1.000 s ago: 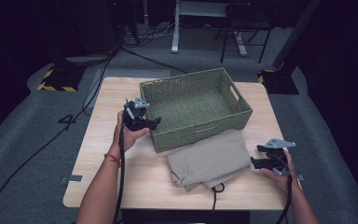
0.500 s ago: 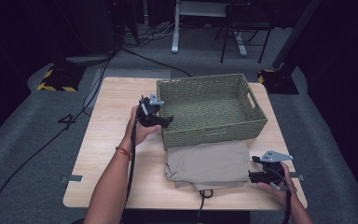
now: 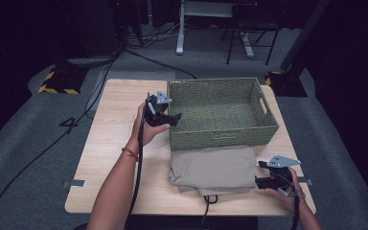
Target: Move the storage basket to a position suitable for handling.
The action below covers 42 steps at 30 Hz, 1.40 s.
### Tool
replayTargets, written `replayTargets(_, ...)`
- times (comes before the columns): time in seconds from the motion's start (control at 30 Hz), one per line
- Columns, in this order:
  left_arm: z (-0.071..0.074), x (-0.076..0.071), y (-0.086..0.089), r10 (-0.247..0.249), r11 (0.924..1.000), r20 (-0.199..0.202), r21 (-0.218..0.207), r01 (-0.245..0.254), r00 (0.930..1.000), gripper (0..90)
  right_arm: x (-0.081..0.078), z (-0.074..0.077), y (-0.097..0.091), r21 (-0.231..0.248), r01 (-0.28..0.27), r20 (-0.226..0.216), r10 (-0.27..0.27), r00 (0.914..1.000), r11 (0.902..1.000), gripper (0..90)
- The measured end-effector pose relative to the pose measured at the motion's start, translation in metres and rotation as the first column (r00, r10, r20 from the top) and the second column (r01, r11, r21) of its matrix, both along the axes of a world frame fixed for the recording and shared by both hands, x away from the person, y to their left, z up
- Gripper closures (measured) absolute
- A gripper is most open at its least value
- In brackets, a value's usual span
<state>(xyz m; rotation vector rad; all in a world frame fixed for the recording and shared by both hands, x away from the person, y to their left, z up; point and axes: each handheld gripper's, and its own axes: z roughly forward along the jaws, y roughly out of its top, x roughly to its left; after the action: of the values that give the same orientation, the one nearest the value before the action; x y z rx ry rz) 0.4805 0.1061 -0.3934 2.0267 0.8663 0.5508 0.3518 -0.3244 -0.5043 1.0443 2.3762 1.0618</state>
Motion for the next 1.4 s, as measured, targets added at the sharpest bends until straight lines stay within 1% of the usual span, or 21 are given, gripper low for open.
replayTargets(0.1,0.011,-0.02,-0.013,-0.111,0.9938,0.042,-0.009,0.111,0.9929,24.3,0.0,0.0,0.0,0.0,-0.001,-0.001,0.001,1.0,1.0,25.0)
replayTargets(0.13,0.011,-0.02,-0.013,-0.111,0.9938,0.042,-0.009,0.111,0.9929,24.6,0.0,0.0,0.0,0.0,-0.001,-0.001,0.001,1.0,1.0,25.0)
replayTargets(0.17,0.011,-0.033,-0.026,-0.198,0.9801,0.041,-0.005,0.198,0.9793,24.9,0.0,0.0,0.0,0.0,-0.001,-0.001,0.001,1.0,1.0,25.0)
replayTargets(0.27,0.003,-0.041,-0.042,-0.27,0.9627,0.012,0.018,0.27,0.9627,26.2,0.0,0.0,0.0,0.0,-0.001,-0.001,0.001,1.0,1.0,25.0)
replayTargets(0.37,-0.009,-0.04,-0.053,-0.282,0.9581,-0.015,0.047,0.283,0.9592,26.5,0.0,0.0,0.0,0.0,-0.001,-0.001,0.001,1.0,1.0,25.0)
replayTargets(0.43,-0.016,-0.036,-0.055,-0.27,0.9611,-0.042,0.049,0.272,0.962,29.2,0.0,0.0,0.0,0.0,-0.003,-0.001,0.003,1.0,1.0,25.0)
replayTargets(0.5,-0.018,-0.036,-0.056,-0.25,0.9652,-0.014,0.075,0.251,0.9681,34.3,0.0,0.0,0.0,0.001,-0.006,-0.001,0.006,1.0,1.0,25.0)
replayTargets(0.53,-0.018,-0.036,-0.056,-0.25,0.9652,-0.014,0.075,0.251,0.9681,37.0,0.0,0.0,0.0,0.001,-0.006,-0.001,0.006,1.0,1.0,25.0)
replayTargets(0.6,-0.018,-0.034,-0.056,-0.27,0.9564,-0.02,0.11,0.27,0.9627,40.5,0.001,0.0,0.0,0.001,-0.007,-0.002,0.007,1.0,1.0,25.0)
replayTargets(0.7,-0.018,-0.034,-0.057,-0.306,0.936,-0.01,0.179,0.303,0.9519,48.0,0.001,0.0,0.0,0.001,-0.007,-0.002,0.007,1.0,1.0,25.0)
replayTargets(0.77,-0.018,-0.033,-0.055,-0.317,0.9309,-0.015,0.186,0.314,0.9483,50.8,0.001,0.0,0.0,0.001,-0.007,-0.001,0.007,1.0,1.0,25.0)
replayTargets(0.83,-0.017,-0.03,-0.05,-0.311,0.9287,-0.012,0.209,0.306,0.9504,50.4,0.001,0.0,0.0,0.001,-0.007,-0.002,0.007,1.0,1.0,25.0)
replayTargets(0.97,-0.016,-0.021,-0.032,-0.266,0.9432,-0.039,0.196,0.268,0.9633,44.7,0.001,0.0,0.0,0.001,-0.008,-0.002,0.008,1.0,1.0,24.9)
replayTargets(1.0,-0.017,-0.019,-0.026,-0.246,0.947,-0.054,0.199,0.252,0.9677,47.0,0.001,0.0,0.0,0.001,-0.008,-0.002,0.008,1.0,1.0,25.0)
replayTargets(1.03,-0.019,-0.016,-0.019,-0.21,0.9491,-0.05,0.229,0.216,0.9765,47.9,0.001,0.0,0.0,0.001,-0.008,-0.002,0.008,1.0,1.0,25.0)
replayTargets(1.07,-0.02,-0.014,-0.014,-0.179,0.9558,-0.045,0.229,0.184,0.9828,48.4,0.001,0.0,0.0,0.001,-0.009,-0.002,0.009,1.0,1.0,25.0)
replayTargets(1.1,-0.021,-0.01,-0.003,-0.144,0.9676,-0.054,0.201,0.152,0.988,47.5,0.001,0.0,0.0,0.001,-0.009,-0.002,0.009,1.0,1.0,25.0)
replayTargets(1.13,-0.021,-0.008,0.006,-0.126,0.9772,-0.06,0.164,0.135,0.9902,44.6,0.001,0.0,0.0,0.001,-0.009,-0.002,0.009,1.0,1.0,25.0)
replayTargets(1.17,-0.02,-0.008,0.012,-0.133,0.9823,-0.059,0.125,0.14,0.9893,45.4,0.001,0.0,0.0,0.001,-0.009,-0.003,0.009,1.0,1.0,25.0)
replayTargets(1.33,-0.012,-0.016,0.021,-0.128,0.9851,-0.044,0.11,0.132,0.9908,33.3,0.001,0.0,0.0,0.001,-0.01,-0.003,0.01,1.0,1.0,24.9)
replayTargets(1.4,-0.001,-0.027,0.025,-0.133,0.9885,-0.011,0.071,0.133,0.9911,29.8,0.001,0.0,0.0,0.001,-0.01,-0.003,0.01,1.0,1.0,24.9)
